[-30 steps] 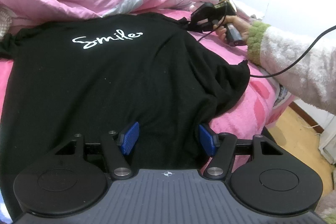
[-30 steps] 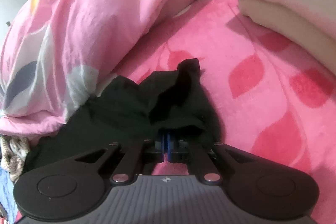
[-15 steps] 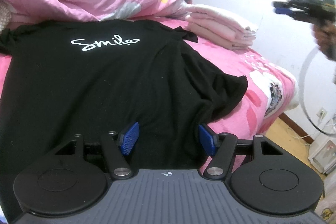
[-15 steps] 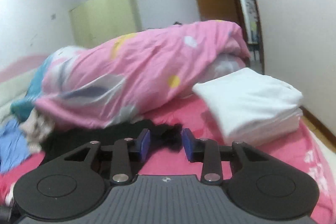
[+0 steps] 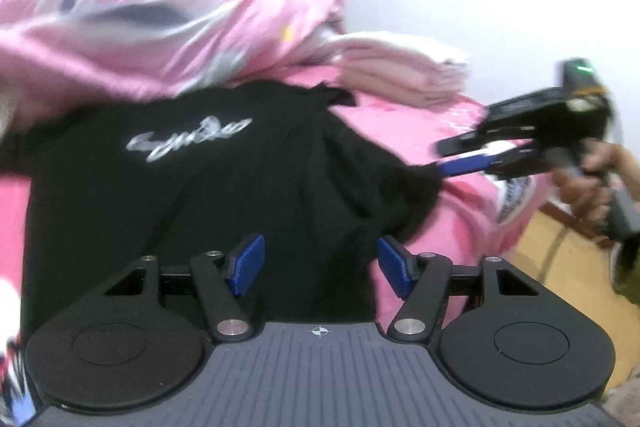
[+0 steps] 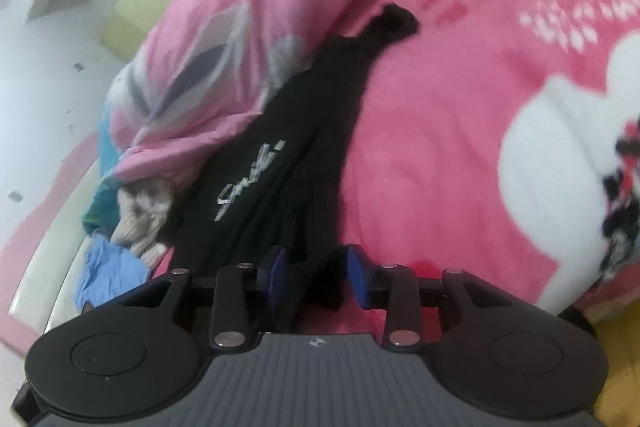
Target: Fold clothes
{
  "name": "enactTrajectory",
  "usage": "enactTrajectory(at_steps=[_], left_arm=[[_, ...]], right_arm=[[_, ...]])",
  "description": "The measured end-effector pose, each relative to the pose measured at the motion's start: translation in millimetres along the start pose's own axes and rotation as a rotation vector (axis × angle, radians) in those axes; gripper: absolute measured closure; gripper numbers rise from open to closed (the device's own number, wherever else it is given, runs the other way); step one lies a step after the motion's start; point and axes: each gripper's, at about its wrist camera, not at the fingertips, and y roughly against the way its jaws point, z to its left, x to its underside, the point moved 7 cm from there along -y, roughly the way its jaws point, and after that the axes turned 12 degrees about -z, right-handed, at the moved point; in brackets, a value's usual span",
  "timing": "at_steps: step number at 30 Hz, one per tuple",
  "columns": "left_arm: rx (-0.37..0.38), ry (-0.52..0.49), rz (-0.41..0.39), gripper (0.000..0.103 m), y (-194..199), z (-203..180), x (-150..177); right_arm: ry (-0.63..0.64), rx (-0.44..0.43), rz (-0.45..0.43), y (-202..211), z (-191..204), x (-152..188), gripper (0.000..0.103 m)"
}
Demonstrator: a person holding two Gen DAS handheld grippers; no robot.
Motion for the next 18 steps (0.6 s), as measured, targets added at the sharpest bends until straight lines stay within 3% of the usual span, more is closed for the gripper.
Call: enactTrajectory(at_steps=[1, 4, 10, 15, 18], left_arm=[[0.024, -0.026, -0.003, 0.04, -5.9, -8.1, -2.2], [0.092, -0.099, -0.013, 0.04, -26.0, -31.3, -7.7], [0.125, -0.162, -0.011, 0.041, -80.8, -49.4, -17.9], [0.123, -0.213, 0.004, 0.044, -107.0, -58.6, -21.0], [0.135, -0.25, 0.027, 0.064, -113.5, -67.5, -14.9]], right_arm=[[-0.006, 0.004, 0.004, -3.2, -3.2, 2.7, 0.071], [-0.032, -0.022, -0.005, -8.7, -5.6, 9.4, 0.098], [-0.031, -0.141, -0.088, -5.2, 5.1, -6.8, 0.103], [-0.046, -0.237, -0.071, -12.0, 11.8, -11.2, 0.103], [-0.095, -0.28, -0.1, -3.2, 4.1, -14.8, 0.102]])
